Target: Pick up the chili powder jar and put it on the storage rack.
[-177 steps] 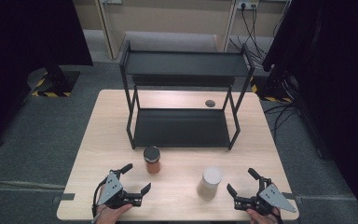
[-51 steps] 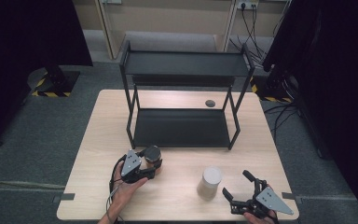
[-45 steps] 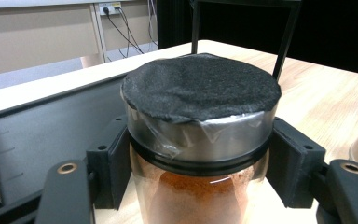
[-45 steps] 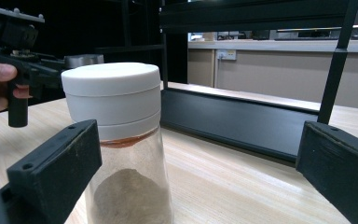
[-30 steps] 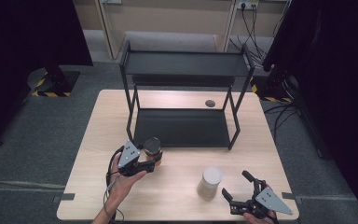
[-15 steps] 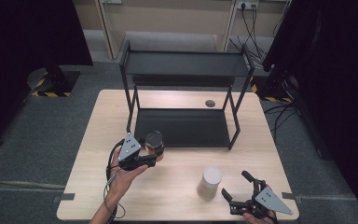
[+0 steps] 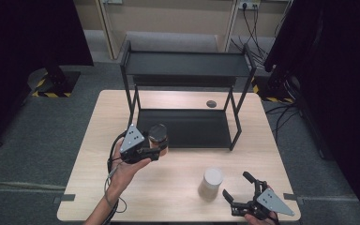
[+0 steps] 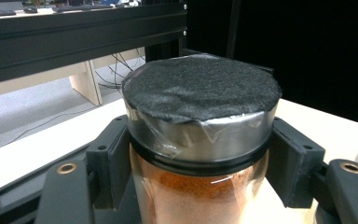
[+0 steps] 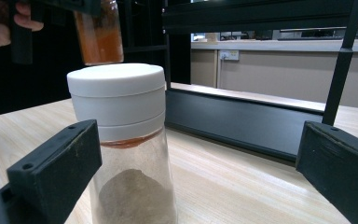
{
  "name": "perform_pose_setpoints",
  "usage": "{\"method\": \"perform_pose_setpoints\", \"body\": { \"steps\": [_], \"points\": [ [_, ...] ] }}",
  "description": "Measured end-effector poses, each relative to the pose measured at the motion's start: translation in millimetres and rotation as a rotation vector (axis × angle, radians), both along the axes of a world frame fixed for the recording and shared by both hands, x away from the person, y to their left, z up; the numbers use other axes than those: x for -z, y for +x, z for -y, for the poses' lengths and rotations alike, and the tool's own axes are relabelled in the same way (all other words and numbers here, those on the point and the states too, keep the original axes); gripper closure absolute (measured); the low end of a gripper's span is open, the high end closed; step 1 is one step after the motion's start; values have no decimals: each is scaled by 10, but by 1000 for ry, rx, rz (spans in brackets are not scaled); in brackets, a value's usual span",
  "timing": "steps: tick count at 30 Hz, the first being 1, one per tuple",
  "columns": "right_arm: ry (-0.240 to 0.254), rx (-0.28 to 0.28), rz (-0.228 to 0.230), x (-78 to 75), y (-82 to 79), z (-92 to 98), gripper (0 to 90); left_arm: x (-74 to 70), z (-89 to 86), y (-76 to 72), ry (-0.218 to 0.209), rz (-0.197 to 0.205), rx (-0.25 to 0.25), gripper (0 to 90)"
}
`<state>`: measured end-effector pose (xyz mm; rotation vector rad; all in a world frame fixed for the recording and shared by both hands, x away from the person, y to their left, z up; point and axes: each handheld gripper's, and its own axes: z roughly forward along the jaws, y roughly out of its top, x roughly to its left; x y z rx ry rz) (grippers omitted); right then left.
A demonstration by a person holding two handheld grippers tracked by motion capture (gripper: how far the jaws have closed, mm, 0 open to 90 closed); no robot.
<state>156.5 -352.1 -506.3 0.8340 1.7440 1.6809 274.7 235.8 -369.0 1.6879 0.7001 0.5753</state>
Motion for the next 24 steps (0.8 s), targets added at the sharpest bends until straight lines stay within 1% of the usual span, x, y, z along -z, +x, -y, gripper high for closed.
{"method": "perform_pose_setpoints", "body": {
  "steps": [5, 8, 11, 21, 22, 24],
  "points": [
    [0, 0, 0, 0, -1, 4, 4, -142, -12, 58, -13, -14, 6, 317],
    [-1, 0, 0, 0, -2, 4, 4, -238, -2, 74, 2, -8, 0, 317],
    [-1, -1, 1, -1, -3, 4, 4, -331, -1, 88, 5, -7, -3, 317],
    [-5, -8, 0, -2, -2, -2, 4, -636, 24, 145, 5, 3, -10, 317],
    [-5, -9, 0, -2, -2, -2, 4, -693, 23, 162, 1, 3, -9, 317],
    [-5, -9, 0, -2, -2, -2, 4, -721, 26, 168, -2, 3, -10, 317]
  ]
}}
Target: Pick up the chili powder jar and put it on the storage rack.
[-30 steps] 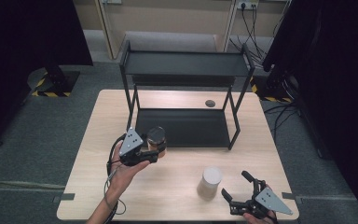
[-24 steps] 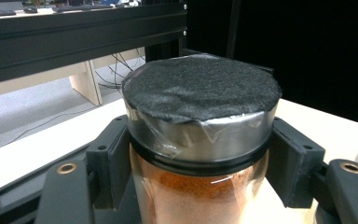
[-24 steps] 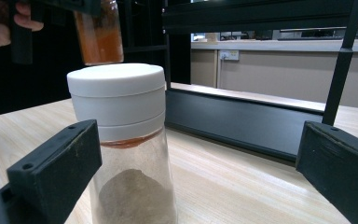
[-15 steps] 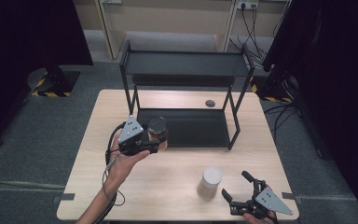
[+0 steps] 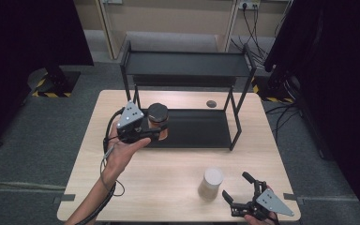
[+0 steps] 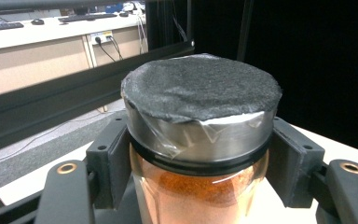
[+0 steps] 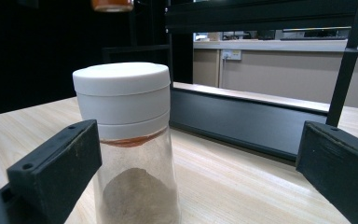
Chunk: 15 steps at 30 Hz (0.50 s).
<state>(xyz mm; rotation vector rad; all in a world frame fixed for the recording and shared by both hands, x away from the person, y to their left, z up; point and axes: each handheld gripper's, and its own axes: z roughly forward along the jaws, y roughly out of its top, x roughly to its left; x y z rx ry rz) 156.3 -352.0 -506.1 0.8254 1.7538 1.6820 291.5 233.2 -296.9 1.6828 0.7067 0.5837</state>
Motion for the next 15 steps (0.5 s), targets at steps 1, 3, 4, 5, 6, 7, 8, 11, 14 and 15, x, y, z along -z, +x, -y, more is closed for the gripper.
{"method": "perform_pose_setpoints", "body": {
  "steps": [1, 3, 4, 5, 6, 7, 8, 11, 14, 15],
  "points": [
    [0, 0, 0, 0, 0, 0, 4, -25, 2, 5, 2, 1, 0, 317],
    [1, -1, -1, 0, 1, 1, 4, -97, 12, 20, 5, 1, -3, 317],
    [2, -1, -1, 1, 1, 1, 4, -129, 12, 30, 4, 0, -2, 317],
    [4, -2, -1, 1, 1, 2, 5, -184, 10, 48, 1, -3, 0, 317],
    [3, -3, -1, 1, 1, 4, 5, -184, 10, 48, 1, -3, 0, 317],
    [4, -3, 0, 2, 2, 6, 5, -221, 10, 60, -1, -4, -1, 317],
    [4, -3, 0, 2, 2, 6, 5, -249, 14, 67, -1, -3, -3, 317],
    [4, -4, 1, 2, 1, 8, 5, -334, 15, 94, -8, -9, -4, 317],
    [4, -5, 1, 2, 1, 8, 5, -382, 16, 108, -7, -10, -6, 317],
    [4, -6, 1, 2, 1, 9, 5, -404, 17, 109, -6, -9, -9, 317]
  ]
}}
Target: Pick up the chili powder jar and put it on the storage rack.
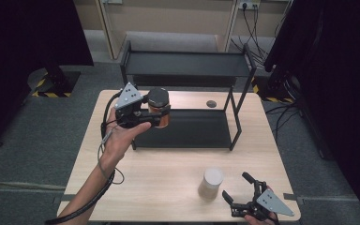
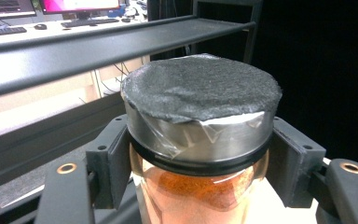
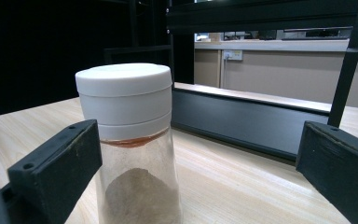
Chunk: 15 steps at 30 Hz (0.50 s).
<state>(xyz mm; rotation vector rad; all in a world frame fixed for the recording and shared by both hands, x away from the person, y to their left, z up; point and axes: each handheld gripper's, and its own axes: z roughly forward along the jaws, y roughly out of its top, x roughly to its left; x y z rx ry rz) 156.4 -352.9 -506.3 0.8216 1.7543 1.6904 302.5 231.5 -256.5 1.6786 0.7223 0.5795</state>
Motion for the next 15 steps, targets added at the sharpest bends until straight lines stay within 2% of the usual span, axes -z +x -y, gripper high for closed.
{"method": "perform_pose_setpoints", "body": {
  "steps": [15],
  "points": [
    [1, 0, -1, 0, -2, 4, 5, -287, -13, 95, 4, -1, -19, 317]
  ]
}}
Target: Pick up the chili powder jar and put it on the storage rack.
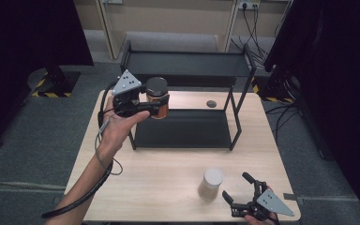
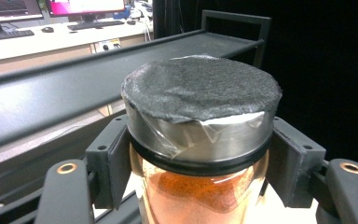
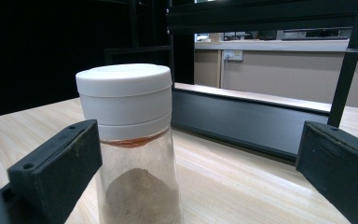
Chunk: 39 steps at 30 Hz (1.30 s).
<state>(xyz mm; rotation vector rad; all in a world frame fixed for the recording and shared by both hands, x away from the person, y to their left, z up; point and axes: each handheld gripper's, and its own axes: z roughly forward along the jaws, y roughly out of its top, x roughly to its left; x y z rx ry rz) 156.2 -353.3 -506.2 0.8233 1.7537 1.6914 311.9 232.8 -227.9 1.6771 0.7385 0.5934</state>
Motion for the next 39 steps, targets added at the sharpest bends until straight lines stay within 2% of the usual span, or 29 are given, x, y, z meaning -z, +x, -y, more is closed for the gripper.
{"method": "perform_pose_setpoints", "body": {
  "steps": [20, 39],
  "points": [
    [5, 0, -5, 0, 2, 7, 5, -436, 20, 152, 12, 15, -44, 317],
    [8, -3, -6, 3, 6, 13, 5, -673, 104, 396, 6, 2, -116, 317]
  ]
}}
